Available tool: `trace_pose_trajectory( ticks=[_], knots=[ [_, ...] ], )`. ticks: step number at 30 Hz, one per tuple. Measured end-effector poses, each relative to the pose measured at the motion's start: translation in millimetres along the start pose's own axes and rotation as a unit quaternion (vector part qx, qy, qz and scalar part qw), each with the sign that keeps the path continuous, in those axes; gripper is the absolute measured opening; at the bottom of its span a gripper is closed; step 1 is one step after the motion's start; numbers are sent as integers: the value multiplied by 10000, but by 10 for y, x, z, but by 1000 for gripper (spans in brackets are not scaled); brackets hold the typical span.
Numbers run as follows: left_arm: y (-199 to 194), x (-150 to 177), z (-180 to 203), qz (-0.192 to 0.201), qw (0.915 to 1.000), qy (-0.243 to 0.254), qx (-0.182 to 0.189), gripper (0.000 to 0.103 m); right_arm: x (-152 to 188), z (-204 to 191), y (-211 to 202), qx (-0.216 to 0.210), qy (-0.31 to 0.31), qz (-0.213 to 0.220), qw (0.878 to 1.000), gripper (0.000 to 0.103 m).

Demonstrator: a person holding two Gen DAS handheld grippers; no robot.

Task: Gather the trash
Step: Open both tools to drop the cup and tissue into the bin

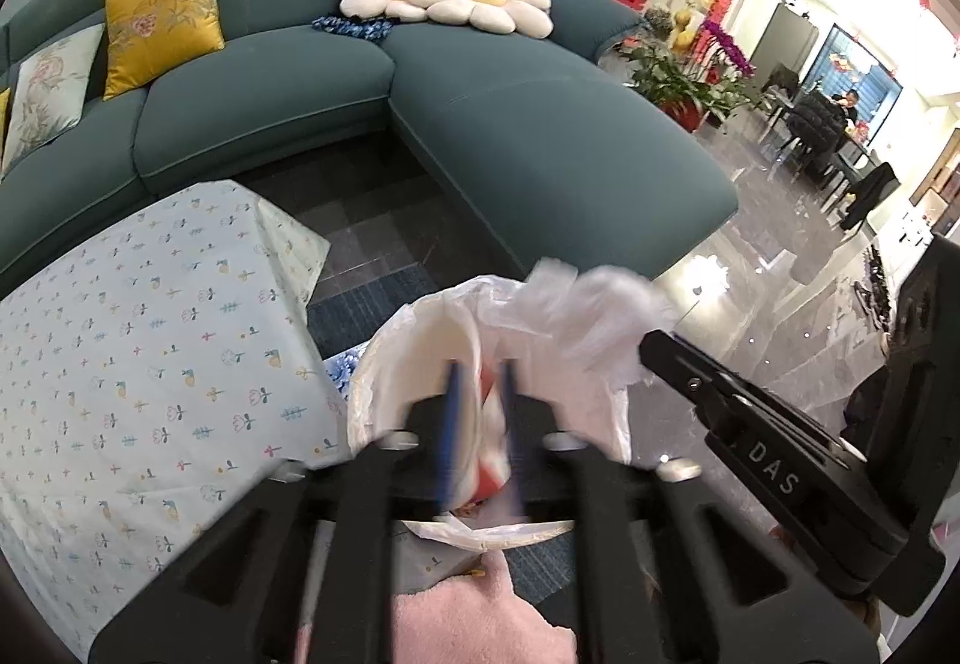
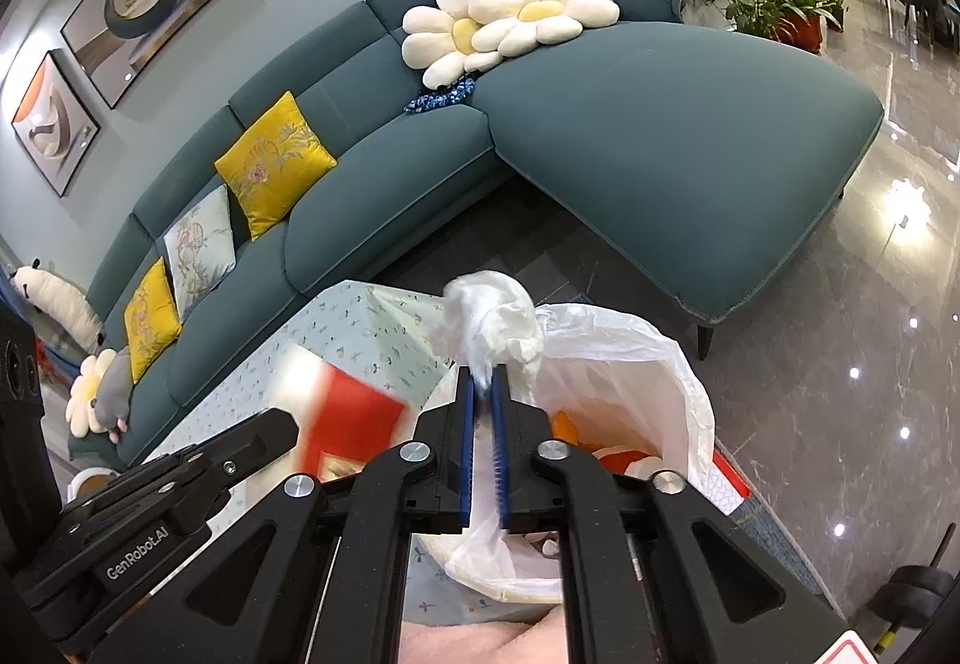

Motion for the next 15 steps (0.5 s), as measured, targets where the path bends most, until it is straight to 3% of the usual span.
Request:
trace_pose_trajectory(
  ticks=[1,4,15],
  knots=[
    [3,2,-20,10,10000,-30,-52,38,1,9,6,82,-35,17,10000,16],
    [15,33,-75,-17,9999,-85,-75,38,20,24,20,207,-103,7,9997,29],
    [-96,127,-211,-2,9996,-191,-187,43,116,-19,-32,418,-397,-154,9982,39]
  ],
)
Point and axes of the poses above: each gripper's, at about its wrist camera, not at the fingertips, and y roughly the way its jaws point, z to its right, x to its underside, the point moved 10 cm from there along y, roughly the way its jaws point, and after that the axes turned 6 degrees about y, right-handed, at the moved point
